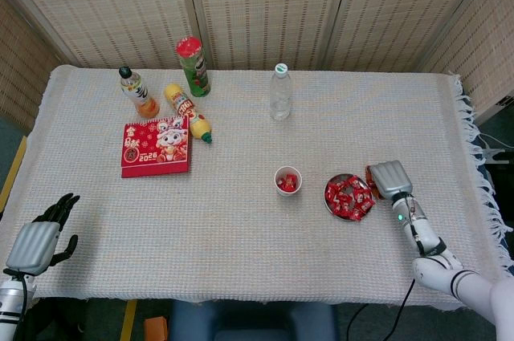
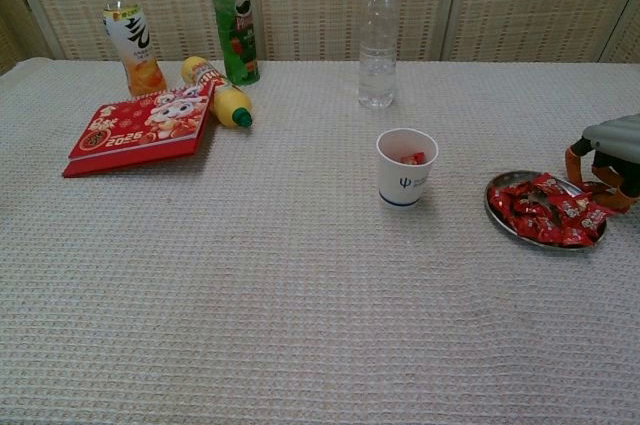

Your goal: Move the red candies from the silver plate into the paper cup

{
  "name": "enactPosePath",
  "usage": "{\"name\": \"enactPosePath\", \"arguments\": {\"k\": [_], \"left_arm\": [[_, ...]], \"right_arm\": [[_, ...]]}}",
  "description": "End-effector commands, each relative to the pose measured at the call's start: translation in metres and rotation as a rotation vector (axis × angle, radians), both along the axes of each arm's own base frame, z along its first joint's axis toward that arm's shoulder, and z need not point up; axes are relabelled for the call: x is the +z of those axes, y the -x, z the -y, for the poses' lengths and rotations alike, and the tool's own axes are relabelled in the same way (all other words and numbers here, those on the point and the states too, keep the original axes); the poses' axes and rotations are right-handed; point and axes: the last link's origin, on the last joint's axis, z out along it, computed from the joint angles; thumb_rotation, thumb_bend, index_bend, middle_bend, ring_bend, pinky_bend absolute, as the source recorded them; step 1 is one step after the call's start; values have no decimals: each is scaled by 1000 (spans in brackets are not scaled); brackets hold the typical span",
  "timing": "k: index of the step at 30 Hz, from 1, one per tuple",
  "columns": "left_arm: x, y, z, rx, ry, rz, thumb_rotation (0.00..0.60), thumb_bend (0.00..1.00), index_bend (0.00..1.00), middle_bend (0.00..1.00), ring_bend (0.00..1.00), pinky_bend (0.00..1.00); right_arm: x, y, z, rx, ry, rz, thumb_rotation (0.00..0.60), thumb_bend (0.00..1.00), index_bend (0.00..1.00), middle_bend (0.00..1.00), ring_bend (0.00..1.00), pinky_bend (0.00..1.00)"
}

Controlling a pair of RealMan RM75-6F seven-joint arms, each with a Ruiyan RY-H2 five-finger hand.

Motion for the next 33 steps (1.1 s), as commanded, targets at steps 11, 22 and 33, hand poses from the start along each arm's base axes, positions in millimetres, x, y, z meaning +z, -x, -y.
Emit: {"name": "enactPosePath", "arguments": {"k": [11,22,33], "left_arm": [[-2,0,-1,-1,8,-2,600,479,0,2,140,363],[-2,-1,0,-2,7,-2,600,479,0,3,140,364],[0,0,0,0,4,4,600,479,0,3,140,364]], "right_arm": [[19,-6,2,33,63,61,600,240,600,788,727,1000],[35,-84,16,71,62,419,600,241,583,788,729,1000],[-8,-165,26,195,-89,446,600,240,586,788,729,1000]]}}
